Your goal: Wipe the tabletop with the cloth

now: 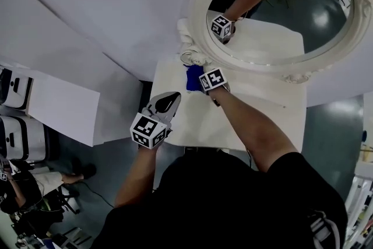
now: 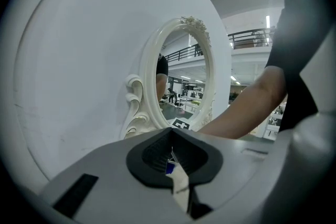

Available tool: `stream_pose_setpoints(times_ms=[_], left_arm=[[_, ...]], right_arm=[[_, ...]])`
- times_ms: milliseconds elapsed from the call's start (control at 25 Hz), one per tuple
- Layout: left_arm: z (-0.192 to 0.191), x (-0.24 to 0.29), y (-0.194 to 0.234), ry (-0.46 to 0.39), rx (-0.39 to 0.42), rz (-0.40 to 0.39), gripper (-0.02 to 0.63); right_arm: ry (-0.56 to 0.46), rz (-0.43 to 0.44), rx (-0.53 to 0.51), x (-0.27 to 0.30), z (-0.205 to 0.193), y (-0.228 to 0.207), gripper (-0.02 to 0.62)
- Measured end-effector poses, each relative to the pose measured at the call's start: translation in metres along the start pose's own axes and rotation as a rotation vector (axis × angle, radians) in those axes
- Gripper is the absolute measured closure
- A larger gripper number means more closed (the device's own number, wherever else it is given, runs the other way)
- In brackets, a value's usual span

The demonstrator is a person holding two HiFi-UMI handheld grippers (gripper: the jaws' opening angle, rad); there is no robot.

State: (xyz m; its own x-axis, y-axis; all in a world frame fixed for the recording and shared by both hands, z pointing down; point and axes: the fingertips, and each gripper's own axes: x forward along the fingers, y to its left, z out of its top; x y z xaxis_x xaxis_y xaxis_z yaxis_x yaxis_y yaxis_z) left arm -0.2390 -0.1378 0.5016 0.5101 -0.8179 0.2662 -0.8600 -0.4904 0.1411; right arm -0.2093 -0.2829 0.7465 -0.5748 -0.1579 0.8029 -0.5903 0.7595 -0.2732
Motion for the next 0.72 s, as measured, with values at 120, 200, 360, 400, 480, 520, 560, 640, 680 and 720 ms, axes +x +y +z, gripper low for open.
stream_pose_setpoints(times_ms=[120,200,360,400,480,520,560,640,680,720], left_arm=[[0.004,0.013,-0.009,-0.003,0.005,-0.018,0.597],[0.006,0.024,-0.018,-0.003,0.011,-0.037,0.597],[0.01,0.044,-0.043,0.002,0.024,-0.079,0.597],[0.011,0.049,-0.048,0.003,0.027,-0.089,0.597],[0.015,0.059,-0.057,0.003,0.037,-0.107,0.597],[0.017,0.064,-0.061,0.001,0.043,-0.115,0.597],[0.02,0.069,-0.066,-0.001,0.049,-0.125,0.597],[0.025,0.079,-0.076,-0.002,0.061,-0.143,0.597],[0.026,0.083,-0.08,-0.001,0.065,-0.151,0.597],[0.028,0.087,-0.085,0.0,0.068,-0.159,0.597]], right_arm=[[-0.004,-0.025,0.033,-0.017,-0.013,-0.026,0.538],[-0.009,-0.043,0.053,-0.029,-0.022,-0.044,0.538],[-0.021,-0.076,0.095,-0.056,-0.046,-0.079,0.538],[-0.024,-0.084,0.106,-0.062,-0.052,-0.087,0.538],[-0.029,-0.101,0.123,-0.074,-0.062,-0.103,0.538],[-0.03,-0.111,0.132,-0.08,-0.067,-0.112,0.538],[-0.031,-0.121,0.143,-0.087,-0.073,-0.121,0.538],[-0.032,-0.139,0.168,-0.101,-0.085,-0.138,0.538],[-0.033,-0.145,0.178,-0.107,-0.091,-0.145,0.538],[-0.033,-0.151,0.185,-0.114,-0.097,-0.152,0.538]])
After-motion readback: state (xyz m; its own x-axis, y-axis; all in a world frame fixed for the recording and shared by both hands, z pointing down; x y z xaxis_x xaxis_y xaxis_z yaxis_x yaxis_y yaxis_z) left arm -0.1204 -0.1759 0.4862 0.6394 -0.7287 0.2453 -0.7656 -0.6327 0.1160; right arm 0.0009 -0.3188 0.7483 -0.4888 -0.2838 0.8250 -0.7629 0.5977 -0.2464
